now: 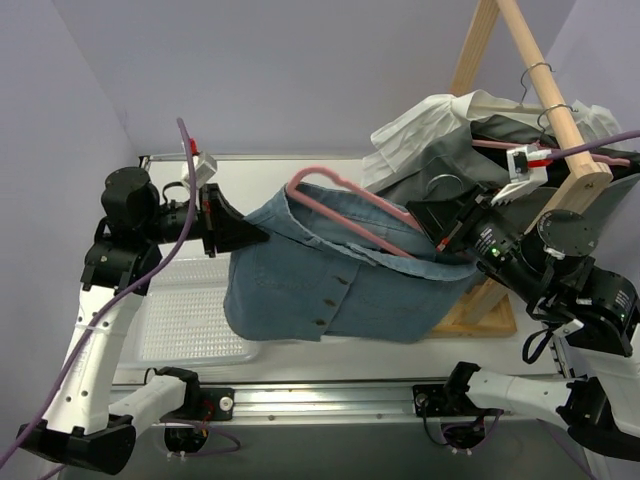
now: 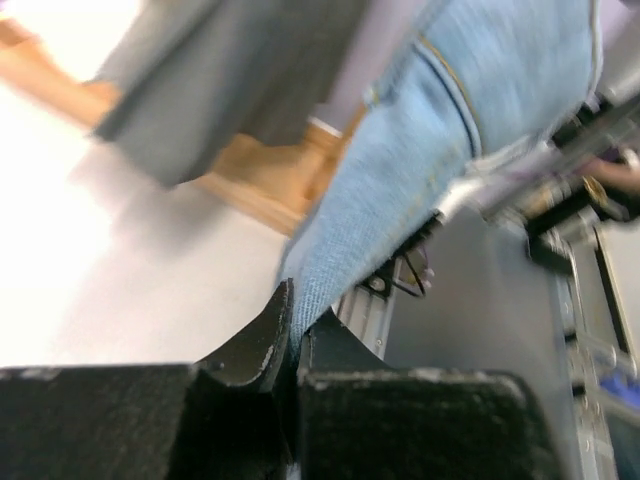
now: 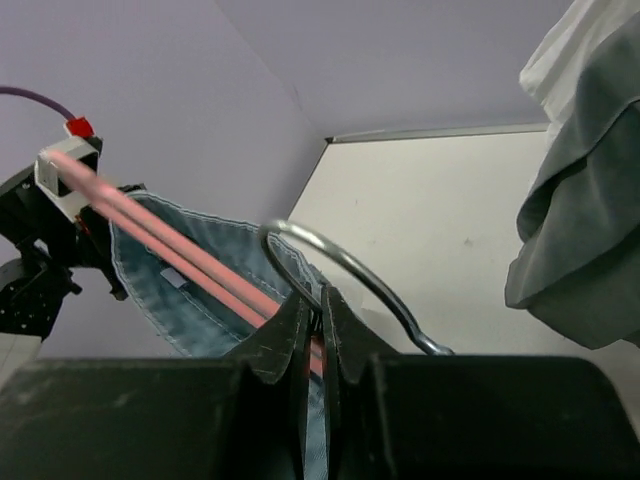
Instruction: Remove the skirt from the hanger
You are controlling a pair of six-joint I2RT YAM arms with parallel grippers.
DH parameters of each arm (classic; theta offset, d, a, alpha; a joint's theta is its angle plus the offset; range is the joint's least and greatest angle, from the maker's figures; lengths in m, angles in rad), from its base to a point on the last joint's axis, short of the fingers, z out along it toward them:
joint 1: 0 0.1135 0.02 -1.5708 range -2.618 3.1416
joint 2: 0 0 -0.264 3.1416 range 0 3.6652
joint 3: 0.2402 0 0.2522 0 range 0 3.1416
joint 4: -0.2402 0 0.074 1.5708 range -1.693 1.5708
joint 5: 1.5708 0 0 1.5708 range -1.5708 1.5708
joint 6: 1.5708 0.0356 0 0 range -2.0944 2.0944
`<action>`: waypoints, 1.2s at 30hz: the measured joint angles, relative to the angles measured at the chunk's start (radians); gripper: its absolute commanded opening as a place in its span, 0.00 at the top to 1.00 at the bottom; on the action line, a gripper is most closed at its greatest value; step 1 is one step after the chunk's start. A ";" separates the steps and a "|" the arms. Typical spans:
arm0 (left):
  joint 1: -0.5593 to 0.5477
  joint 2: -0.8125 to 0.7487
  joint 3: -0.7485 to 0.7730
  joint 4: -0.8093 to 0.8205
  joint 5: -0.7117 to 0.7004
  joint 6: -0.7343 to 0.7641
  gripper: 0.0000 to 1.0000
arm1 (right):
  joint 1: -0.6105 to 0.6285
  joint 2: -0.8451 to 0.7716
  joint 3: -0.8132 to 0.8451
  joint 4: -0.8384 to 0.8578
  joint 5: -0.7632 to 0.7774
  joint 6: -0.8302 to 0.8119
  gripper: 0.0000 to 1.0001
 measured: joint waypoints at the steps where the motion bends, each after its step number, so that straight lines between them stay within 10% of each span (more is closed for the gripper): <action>1: 0.043 -0.001 -0.005 -0.011 0.000 -0.014 0.98 | 0.000 -0.003 0.003 0.003 0.021 0.003 1.00; 13: 0.257 -0.015 -0.101 0.097 0.032 -0.205 0.98 | 0.010 -0.102 -0.081 0.113 0.114 0.032 1.00; 36: 0.165 0.137 0.050 0.514 0.050 -0.528 0.98 | 0.010 0.237 -0.099 0.847 -0.529 0.600 1.00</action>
